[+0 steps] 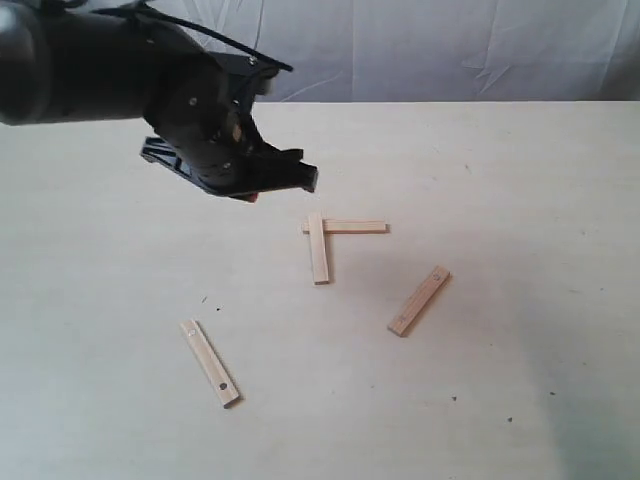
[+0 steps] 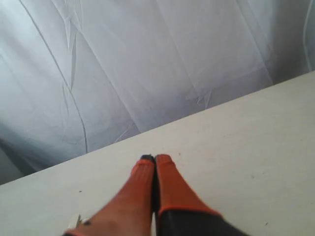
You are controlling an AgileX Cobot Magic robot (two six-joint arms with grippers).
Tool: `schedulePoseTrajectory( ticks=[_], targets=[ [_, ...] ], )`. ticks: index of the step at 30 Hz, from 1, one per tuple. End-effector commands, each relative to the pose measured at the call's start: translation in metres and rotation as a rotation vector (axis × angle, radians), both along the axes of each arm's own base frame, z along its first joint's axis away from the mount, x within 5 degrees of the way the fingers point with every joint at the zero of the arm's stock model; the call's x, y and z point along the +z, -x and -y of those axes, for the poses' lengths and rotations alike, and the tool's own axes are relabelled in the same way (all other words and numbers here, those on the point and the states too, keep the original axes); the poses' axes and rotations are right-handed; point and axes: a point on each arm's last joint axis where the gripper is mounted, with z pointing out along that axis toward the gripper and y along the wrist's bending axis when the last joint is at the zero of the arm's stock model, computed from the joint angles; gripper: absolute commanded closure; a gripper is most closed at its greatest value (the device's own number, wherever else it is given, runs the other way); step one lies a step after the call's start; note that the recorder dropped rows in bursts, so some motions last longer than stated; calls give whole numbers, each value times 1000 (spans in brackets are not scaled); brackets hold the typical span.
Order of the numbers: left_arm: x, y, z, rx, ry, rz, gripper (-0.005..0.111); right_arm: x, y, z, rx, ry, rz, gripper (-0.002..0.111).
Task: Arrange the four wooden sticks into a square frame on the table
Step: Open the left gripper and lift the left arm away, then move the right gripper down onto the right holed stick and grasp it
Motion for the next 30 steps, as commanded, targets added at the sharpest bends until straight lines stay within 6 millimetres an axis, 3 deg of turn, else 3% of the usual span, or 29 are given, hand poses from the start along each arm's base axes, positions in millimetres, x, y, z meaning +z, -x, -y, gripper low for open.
schedulePoseTrajectory(
  ticks=[1, 6, 11, 16, 23, 30],
  targets=[
    [16, 8, -33, 12, -28, 8, 107, 31, 0, -6, 60, -21, -99, 109],
    [25, 29, -74, 66, 42, 29, 107, 60, -20, -13, 141, -6, -359, 109],
    [40, 60, -102, 52, 101, 114, 107, 63, -62, -17, 185, -20, -643, 109],
    [63, 86, -110, 55, 137, 246, 107, 46, -102, -17, 162, -75, -770, 109],
    [87, 103, -113, 55, 167, 330, 107, 19, -128, -20, 130, -197, -884, 109],
    [88, 104, -113, 55, 169, 336, 107, 10, -159, -58, 242, -211, -989, 109]
  ],
)
